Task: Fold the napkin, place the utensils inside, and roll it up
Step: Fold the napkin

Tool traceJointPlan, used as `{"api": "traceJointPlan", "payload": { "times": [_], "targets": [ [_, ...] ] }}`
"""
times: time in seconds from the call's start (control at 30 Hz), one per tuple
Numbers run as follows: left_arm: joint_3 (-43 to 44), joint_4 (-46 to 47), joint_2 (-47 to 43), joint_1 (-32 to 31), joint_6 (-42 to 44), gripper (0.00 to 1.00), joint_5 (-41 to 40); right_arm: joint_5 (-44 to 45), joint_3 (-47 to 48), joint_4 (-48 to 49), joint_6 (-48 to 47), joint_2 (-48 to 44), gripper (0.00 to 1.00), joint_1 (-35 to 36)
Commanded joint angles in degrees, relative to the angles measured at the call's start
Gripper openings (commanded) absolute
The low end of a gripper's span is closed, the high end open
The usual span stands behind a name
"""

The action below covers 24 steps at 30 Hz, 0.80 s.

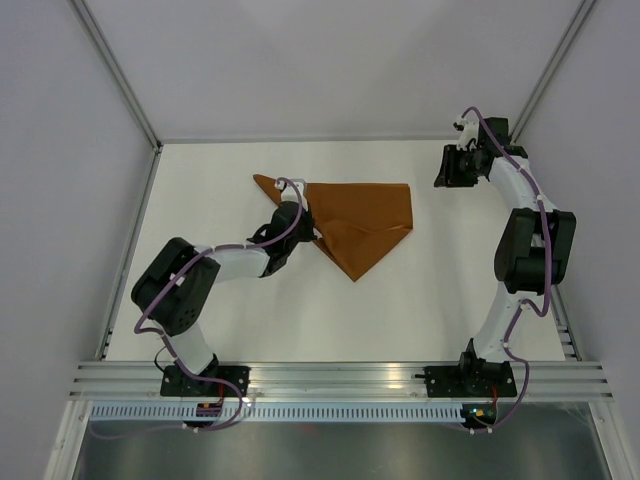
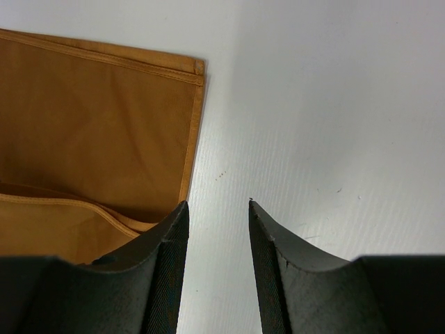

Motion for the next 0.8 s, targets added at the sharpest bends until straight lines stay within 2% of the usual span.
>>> {"api": "traceJointPlan", "payload": {
  "times": [0.0, 0.77],
  "targets": [
    [-0.46, 0.56, -2.10, 1.34, -2.51, 0.02, 0.50, 0.16, 2.01, -0.16, -0.55, 0.08, 0.46, 0.66],
    [-0.46, 0.83, -0.17, 5.03, -3.65, 0.02, 1.73, 1.04, 1.39, -0.24, -1.34, 0.17, 0.46, 1.63]
  ]
}}
